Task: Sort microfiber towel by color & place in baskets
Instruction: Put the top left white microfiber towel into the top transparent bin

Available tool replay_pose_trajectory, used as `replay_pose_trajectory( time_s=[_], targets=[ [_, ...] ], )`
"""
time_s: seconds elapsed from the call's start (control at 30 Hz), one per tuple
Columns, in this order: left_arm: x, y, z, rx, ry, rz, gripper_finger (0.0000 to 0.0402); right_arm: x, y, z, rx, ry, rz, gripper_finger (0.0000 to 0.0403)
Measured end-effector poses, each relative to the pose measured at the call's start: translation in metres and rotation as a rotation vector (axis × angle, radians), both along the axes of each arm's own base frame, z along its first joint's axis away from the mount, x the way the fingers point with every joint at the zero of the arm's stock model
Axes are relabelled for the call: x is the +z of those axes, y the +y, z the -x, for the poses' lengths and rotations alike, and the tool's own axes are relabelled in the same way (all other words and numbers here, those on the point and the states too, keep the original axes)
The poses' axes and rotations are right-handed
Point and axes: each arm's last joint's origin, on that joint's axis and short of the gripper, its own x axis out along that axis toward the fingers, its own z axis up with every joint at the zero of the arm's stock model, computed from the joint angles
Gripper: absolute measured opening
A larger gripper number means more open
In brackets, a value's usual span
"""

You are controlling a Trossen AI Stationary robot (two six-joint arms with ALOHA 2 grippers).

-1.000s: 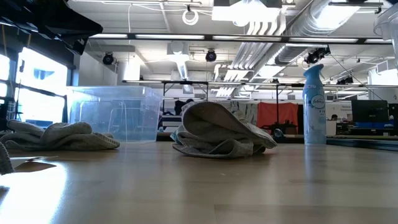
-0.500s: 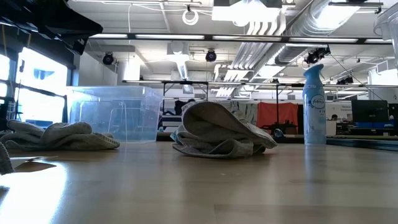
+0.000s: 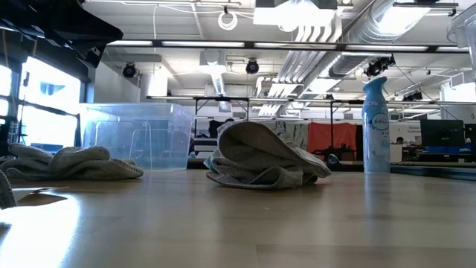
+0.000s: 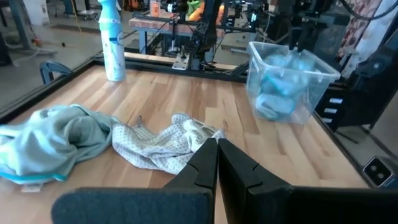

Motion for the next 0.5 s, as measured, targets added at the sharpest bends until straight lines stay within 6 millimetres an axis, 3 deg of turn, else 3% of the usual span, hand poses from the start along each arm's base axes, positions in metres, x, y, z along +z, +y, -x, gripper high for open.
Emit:
replay_pose_trajectory(
  time_s=[0.2,0.5],
  targets=[
    [0.0,0.0,0.0,0.0,0.0,-0.004,0.0,0.009,0.002,0.0,-0.022,0.0,-0.042,0.0164],
    [0.0,0.0,0.0,0.019,-0.003,0.071,0.0006,0.015,-0.004,0.002,-0.023,0.043,-0.008,0.0144]
  ],
)
